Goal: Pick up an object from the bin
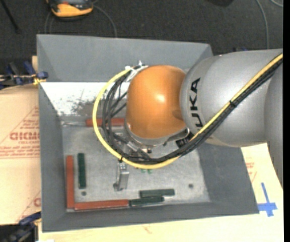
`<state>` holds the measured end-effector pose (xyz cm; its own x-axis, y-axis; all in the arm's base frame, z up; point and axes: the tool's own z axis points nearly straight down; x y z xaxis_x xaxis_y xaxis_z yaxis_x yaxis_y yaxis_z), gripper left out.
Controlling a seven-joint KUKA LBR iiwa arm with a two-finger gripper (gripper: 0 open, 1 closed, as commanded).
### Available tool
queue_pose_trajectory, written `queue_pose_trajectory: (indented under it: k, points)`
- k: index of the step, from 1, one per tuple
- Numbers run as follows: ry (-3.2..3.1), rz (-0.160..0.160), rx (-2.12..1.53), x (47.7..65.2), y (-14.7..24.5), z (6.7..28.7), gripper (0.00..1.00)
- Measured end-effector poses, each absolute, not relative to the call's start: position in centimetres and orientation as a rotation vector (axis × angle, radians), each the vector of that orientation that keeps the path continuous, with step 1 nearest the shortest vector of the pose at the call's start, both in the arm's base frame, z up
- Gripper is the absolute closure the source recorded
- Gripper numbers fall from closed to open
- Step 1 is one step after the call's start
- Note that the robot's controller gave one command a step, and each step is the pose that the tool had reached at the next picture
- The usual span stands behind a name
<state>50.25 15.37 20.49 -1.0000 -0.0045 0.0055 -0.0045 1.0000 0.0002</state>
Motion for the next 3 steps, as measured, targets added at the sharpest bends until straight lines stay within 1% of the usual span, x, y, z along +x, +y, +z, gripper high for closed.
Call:
queue_pose_trajectory:
  k: [1,2,3]
  points:
    - [-3.144,-0.003,0.001,50.4,15.3,20.9,0.0]
    - [-3.145,-0.002,0.029,50.7,15.4,20.6,0.0]
    - [-3.053,-0.007,0.772,54.6,21.4,14.4,0.0]
